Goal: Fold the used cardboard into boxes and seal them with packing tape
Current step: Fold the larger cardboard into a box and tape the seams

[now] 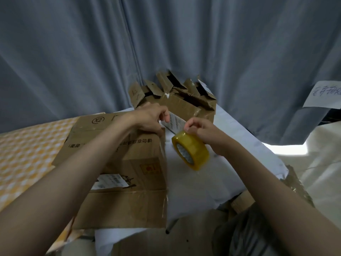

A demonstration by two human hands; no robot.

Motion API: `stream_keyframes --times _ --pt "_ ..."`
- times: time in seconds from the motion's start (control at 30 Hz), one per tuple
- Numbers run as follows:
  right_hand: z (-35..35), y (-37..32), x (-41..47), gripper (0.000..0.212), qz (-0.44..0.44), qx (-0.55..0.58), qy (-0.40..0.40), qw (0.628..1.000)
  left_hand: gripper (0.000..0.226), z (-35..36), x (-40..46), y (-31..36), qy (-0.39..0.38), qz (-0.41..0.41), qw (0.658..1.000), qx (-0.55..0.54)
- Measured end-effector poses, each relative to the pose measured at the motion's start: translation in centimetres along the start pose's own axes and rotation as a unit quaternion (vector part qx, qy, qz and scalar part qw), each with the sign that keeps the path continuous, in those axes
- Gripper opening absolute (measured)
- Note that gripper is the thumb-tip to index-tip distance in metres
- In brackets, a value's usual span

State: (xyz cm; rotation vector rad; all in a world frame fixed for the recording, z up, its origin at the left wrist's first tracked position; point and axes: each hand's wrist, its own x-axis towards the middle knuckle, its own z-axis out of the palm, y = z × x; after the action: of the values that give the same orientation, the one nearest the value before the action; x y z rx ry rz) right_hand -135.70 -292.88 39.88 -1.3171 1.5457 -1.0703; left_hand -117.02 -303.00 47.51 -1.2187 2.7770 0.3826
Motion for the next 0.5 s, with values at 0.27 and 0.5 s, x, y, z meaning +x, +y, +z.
stream_keyframes --times 0.27,0.5 --pt "0.7 1.7 -1.5 0.007 -0.033 0.088 0.066 0.993 0.024 1.7 -1.2 -0.3 0.169 0.041 0.984 -0.032" --pt "1.6 0.8 -2.6 0.005 -0.078 0.069 0.074 0.992 0.049 1.3 -2.8 2.5 0.163 0.037 0.985 0.037"
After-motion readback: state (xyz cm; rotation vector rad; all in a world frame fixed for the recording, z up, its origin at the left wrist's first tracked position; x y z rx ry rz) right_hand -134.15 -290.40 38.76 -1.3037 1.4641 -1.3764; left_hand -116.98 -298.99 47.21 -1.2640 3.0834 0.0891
